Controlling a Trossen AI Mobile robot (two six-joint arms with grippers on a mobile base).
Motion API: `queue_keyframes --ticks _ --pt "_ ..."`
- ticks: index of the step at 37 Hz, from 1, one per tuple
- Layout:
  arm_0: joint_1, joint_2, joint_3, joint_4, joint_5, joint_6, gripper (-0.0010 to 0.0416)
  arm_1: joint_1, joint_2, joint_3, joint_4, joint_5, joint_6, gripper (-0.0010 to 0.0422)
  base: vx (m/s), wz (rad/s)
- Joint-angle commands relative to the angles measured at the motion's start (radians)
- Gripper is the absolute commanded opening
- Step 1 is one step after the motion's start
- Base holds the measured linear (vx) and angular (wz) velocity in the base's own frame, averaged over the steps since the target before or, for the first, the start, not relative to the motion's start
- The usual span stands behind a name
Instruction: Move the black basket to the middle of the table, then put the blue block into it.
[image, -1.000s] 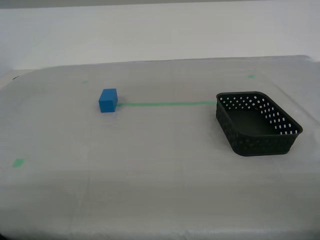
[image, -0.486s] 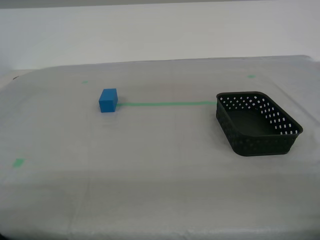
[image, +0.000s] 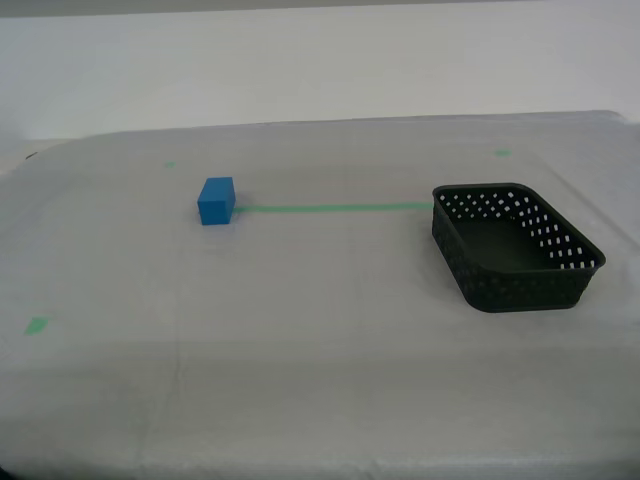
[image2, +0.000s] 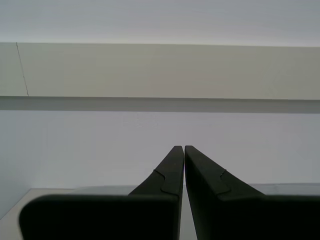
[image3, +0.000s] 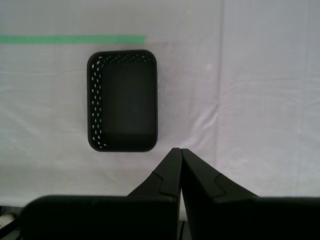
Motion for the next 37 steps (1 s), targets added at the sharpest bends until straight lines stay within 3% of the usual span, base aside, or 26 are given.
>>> queue_keyframes --ticks 1,15,37 --pt "0.000 0.013 -0.001 -0.024 -0.002 -0.002 0.0000 0.000 0.000 0.000 0.005 0.000 0.002 0.0000 0.000 0.000" --pt "0.007 0.039 -0.001 0.027 -0.003 -0.028 0.0000 0.000 0.000 0.000 0.005 0.000 0.002 0.0000 0.000 0.000" --pt "0.013 0.042 -0.001 0.032 0.011 -0.026 0.0002 0.000 0.000 0.000 0.005 0.000 0.002 0.0000 0.000 0.000"
